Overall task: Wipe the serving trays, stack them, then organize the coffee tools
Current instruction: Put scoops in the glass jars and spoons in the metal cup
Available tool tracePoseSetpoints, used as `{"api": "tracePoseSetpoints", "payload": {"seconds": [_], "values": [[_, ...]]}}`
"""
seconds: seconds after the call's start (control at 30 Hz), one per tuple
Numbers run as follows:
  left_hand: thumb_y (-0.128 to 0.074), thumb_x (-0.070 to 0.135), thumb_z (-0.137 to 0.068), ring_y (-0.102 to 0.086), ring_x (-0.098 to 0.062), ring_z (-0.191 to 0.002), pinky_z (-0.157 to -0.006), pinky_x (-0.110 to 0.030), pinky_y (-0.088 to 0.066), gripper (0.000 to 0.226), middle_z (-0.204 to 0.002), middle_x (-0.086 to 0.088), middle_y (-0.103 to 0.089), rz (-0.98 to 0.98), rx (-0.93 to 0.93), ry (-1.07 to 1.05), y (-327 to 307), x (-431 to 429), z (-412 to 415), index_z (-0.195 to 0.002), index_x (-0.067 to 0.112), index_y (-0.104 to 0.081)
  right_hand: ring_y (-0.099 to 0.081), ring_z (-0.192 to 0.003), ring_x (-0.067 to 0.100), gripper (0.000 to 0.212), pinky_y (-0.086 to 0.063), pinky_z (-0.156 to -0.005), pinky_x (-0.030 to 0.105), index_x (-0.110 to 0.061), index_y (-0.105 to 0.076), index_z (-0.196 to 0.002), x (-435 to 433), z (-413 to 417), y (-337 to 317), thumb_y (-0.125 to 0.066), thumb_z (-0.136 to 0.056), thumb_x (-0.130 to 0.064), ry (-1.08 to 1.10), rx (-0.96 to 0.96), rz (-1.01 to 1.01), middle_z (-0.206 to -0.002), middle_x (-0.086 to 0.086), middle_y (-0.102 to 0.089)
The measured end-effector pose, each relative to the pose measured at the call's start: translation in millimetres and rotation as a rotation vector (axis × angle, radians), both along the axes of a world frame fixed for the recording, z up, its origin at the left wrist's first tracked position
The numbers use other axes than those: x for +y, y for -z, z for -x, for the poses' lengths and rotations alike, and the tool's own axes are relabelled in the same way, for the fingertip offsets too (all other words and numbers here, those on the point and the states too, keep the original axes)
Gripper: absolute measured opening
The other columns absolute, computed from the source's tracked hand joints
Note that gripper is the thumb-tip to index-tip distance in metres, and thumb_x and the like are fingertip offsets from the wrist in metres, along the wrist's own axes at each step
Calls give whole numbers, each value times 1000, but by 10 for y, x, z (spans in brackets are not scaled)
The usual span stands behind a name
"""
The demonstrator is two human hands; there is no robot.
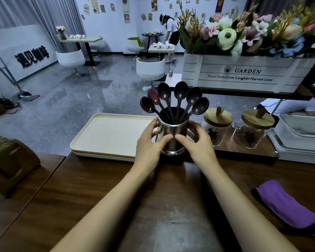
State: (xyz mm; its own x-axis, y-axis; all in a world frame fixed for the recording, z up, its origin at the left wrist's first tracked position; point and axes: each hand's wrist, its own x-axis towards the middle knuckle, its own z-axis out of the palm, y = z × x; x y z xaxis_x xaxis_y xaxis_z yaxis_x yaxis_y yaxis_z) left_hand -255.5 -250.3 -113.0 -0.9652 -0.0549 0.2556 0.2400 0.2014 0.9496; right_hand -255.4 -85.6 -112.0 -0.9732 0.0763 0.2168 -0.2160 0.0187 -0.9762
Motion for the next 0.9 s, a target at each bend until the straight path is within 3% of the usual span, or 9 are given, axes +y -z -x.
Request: {"api": "tracePoseSetpoints", "payload": {"seconds": [0.2, 0.4, 0.63, 0.77, 0.9], "values": [[-77, 33, -85, -60, 1, -122, -108, -41, -50, 67, -133, 17, -64, -8, -11, -3, 48, 23, 166, -147, 32, -51, -55, -121, -4, 53, -47, -88, 6, -18, -57, -136, 28, 174, 42, -77, -87, -10, -6, -7, -10, -128, -11, -65], [-77, 33, -86, -60, 1, -123, -107, -39, -51, 70, -136, 16, -62, 1, -32, 2, 48, 26, 319, -150, 32, -48, -57, -125, 3, 52, -48, -108, 31, -19, -59, -134, 60, 343, 101, -78, -86, -14, 8, -16, -11, -129, -9, -67], [-78, 33, -86, -61, -1, -122, -107, -39, -51, 69, -135, 15, -63, 4, -43, 17, 83, 53, 458, -149, 32, -49, -59, -124, 6, 53, -47, -109, 38, -17, -58, -136, 83, 441, 142, -78, -87, -13, 48, -21, -39, -129, -5, -66], [-78, 28, -89, -62, 1, -119, -106, -37, -51, 65, -129, 20, -64, 4, -34, 28, 56, 81, 520, -148, 32, -50, -56, -129, 9, 62, -47, -109, 47, -27, -52, -143, 94, 495, 146, -77, -88, -16, 42, -17, -36, -137, -6, -62], [-77, 33, -88, -62, 0, -119, -107, -40, -51, 66, -129, 20, -66, -7, -39, 32, 56, 89, 589, -148, 36, -50, -54, -132, 10, 66, -45, -111, 46, -29, -48, -147, 84, 547, 121, -74, -89, -13, 38, 0, -35, -139, -11, -60]]}}
